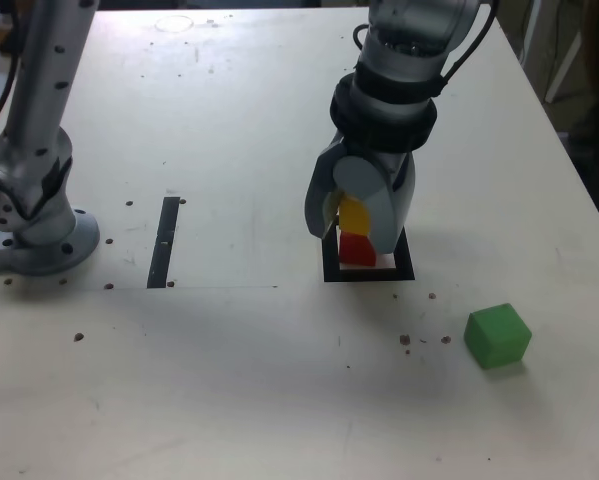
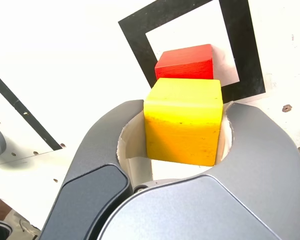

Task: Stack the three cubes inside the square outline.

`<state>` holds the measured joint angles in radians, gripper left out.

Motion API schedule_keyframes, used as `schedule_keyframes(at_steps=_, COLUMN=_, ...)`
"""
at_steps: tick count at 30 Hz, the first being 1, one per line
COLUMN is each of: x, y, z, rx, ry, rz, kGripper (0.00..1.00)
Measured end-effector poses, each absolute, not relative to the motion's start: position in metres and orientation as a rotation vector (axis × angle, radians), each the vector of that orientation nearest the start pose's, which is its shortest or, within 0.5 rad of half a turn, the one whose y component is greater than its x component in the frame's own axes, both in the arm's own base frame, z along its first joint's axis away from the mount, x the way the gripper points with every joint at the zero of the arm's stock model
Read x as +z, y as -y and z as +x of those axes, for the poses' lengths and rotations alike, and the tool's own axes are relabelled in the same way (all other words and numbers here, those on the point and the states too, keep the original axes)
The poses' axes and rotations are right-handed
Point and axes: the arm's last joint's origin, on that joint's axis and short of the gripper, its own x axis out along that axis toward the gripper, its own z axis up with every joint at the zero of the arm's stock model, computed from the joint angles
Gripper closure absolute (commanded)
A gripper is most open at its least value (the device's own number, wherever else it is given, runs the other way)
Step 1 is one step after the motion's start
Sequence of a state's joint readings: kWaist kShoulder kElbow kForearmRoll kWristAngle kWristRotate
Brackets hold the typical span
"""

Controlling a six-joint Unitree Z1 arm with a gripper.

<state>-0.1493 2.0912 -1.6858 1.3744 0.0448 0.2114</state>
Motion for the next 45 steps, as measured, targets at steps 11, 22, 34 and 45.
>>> schedule_keyframes(at_steps=11, x=0.253, y=0.053, z=0.367, rx=-0.27, ry=-1.769, rz=0.326, kGripper=0.0)
schedule_keyframes(at_steps=22, x=0.259, y=0.049, z=0.361, rx=-0.251, ry=-1.774, rz=0.337, kGripper=0.0)
schedule_keyframes(at_steps=34, x=0.306, y=0.039, z=0.356, rx=-0.226, ry=-1.73, rz=0.496, kGripper=0.0)
schedule_keyframes(at_steps=45, x=0.331, y=0.052, z=0.375, rx=-0.388, ry=-1.617, rz=0.742, kGripper=0.0)
